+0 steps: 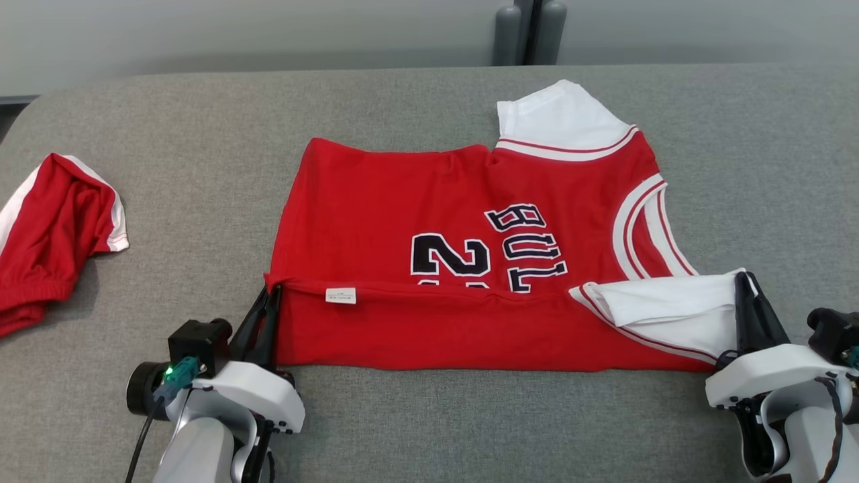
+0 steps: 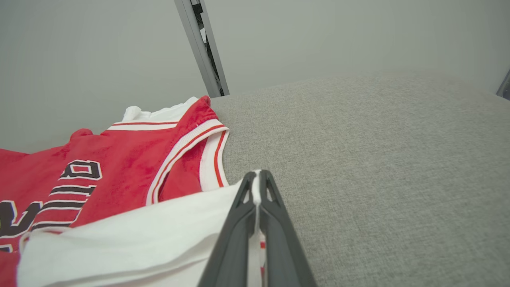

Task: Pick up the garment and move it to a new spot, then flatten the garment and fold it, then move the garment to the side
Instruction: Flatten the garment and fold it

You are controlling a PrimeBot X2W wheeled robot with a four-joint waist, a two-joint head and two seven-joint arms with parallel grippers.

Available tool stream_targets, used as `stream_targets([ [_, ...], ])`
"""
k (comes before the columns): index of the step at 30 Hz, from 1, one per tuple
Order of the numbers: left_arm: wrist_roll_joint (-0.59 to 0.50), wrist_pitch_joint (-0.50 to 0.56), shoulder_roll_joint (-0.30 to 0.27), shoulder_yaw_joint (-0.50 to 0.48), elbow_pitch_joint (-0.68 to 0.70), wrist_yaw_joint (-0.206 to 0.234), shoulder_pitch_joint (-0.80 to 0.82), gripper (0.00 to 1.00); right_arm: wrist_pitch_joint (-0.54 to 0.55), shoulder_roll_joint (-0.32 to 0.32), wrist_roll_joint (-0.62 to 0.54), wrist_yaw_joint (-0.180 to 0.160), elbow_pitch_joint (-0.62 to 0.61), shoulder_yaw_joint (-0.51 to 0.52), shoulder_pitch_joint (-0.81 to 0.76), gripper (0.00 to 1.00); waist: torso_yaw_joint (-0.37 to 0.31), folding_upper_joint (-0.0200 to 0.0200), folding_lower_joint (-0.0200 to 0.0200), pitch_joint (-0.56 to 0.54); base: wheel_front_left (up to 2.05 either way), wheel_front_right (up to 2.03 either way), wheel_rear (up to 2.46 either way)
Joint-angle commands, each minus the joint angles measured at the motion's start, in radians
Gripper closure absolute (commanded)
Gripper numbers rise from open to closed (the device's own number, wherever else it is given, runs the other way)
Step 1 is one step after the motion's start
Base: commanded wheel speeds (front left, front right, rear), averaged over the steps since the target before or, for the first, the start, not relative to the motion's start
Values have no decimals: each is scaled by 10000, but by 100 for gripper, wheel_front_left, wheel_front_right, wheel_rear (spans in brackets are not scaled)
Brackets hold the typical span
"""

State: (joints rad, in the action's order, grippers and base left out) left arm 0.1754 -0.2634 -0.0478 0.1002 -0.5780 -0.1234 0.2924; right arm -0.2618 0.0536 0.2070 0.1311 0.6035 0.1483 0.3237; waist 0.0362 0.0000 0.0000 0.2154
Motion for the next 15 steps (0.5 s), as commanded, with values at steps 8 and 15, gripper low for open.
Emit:
stream_targets([
  [8,-145,-18,-53,-90,-492,3,516,100,-45,32,-164,-6,330,184,495,94,-50,0,0,258,0,0,0],
  [15,79,-18,-54,-278,-315,508,184,0,-45,-2,452,-5,-467,105,535,0,-113,0,0,271,0,0,0],
])
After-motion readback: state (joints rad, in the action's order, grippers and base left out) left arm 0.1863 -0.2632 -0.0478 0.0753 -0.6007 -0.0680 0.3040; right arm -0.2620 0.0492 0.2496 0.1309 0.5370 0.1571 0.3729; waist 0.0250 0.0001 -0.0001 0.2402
